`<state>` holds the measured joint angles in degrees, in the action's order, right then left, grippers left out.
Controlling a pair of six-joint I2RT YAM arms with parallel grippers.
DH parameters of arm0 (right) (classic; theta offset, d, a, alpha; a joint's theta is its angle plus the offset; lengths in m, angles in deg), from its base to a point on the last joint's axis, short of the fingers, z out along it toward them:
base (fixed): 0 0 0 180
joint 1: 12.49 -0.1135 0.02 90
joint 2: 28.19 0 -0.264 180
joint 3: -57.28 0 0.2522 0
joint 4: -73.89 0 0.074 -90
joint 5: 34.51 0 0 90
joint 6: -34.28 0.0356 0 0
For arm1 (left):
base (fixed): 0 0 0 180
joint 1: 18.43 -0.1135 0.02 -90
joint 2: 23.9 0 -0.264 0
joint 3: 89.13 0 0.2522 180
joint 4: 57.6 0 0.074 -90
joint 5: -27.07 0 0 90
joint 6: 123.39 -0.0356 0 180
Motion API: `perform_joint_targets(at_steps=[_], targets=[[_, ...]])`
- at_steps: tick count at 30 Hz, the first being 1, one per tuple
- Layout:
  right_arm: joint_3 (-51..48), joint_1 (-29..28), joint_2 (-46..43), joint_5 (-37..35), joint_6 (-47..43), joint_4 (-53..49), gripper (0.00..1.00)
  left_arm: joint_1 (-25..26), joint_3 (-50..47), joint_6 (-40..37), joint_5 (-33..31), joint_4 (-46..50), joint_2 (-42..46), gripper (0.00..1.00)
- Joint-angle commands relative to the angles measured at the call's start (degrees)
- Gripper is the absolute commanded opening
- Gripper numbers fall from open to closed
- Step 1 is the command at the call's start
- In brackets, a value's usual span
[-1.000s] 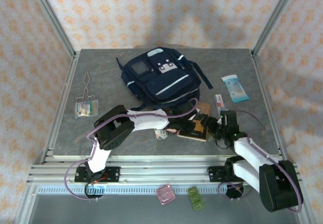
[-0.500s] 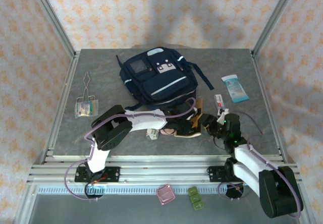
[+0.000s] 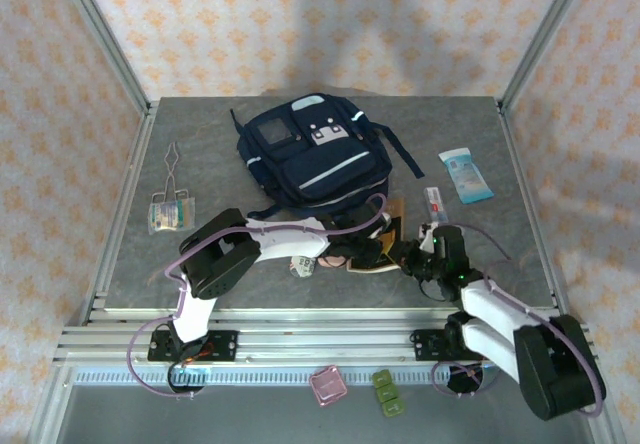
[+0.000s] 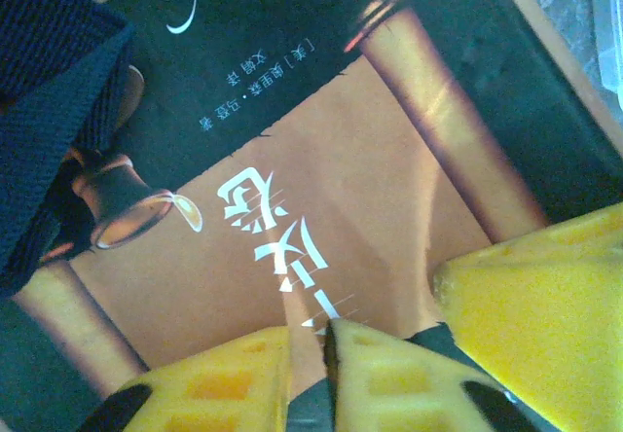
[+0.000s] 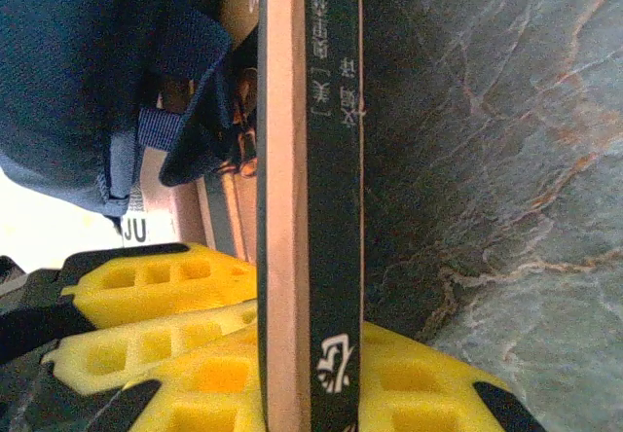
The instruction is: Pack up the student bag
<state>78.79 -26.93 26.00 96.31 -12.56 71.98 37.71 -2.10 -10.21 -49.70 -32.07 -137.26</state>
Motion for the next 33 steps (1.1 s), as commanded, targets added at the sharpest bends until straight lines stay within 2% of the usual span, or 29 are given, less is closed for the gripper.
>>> perform_joint_targets(at_steps=[1, 5, 10, 13, 15, 16, 17, 18, 19, 20, 25, 28, 33], targets=[[6.84, 0.15, -7.67, -2.59, -3.12, -6.66, 0.00, 0.42, -1.56, 1.98, 0.12, 3.08, 2.39, 0.32], [14.84, 0.89, -12.86, -5.78, -8.59, -19.01, 0.00, -1.99, -0.95, 3.19, -2.22, 1.53, 11.41, 0.52], [26.17, 0.89, -12.27, -3.70, -17.53, -30.17, 0.00, -8.24, -0.69, 3.69, 1.18, -1.58, 22.16, 0.62], [31.58, 0.90, -11.89, 0.27, -20.39, -31.18, 0.00, -12.20, -2.99, 3.80, 2.91, -5.85, 28.35, 0.69], [34.32, 0.90, -10.88, 5.07, -20.99, -29.80, 0.00, -15.49, -4.28, 3.89, 4.94, -7.70, 31.26, 0.70], [35.83, 0.82, -9.94, 8.63, -21.33, -29.23, 0.00, -17.60, -4.95, 3.87, 6.81, -8.87, 32.80, 0.70], [37.03, 0.83, -8.92, 12.79, -21.23, -27.90, 0.00, -19.87, -5.79, 3.93, 8.63, -10.15, 34.23, 0.77], [37.96, 0.87, -8.04, 16.29, -21.22, -26.99, 0.00, -21.80, -6.82, 3.89, 10.74, -11.72, 35.48, 0.78], [39.06, 0.82, -6.98, 20.07, -21.83, -26.61, 0.00, -24.28, -7.70, 3.97, 13.14, -13.29, 36.80, 0.87], [40.00, 0.81, -6.08, 22.21, -22.65, -26.74, 0.00, -26.63, -8.50, 3.67, 16.29, -15.02, 37.82, 0.90], [41.77, -0.36, -3.69, 30.97, -24.35, -25.94, 0.00, -35.65, -8.97, 0.64, 32.53, -20.17, 39.22, 0.90], [42.82, -2.85, -2.93, 32.28, -26.87, -27.83, 0.00, -39.44, -7.05, -2.21, 39.17, -17.75, 37.77, 0.90], [43.07, -6.91, -1.19, 33.61, -30.21, -30.46, 0.00, -41.54, -5.89, -3.89, 51.46, -18.09, 35.04, 0.90]])
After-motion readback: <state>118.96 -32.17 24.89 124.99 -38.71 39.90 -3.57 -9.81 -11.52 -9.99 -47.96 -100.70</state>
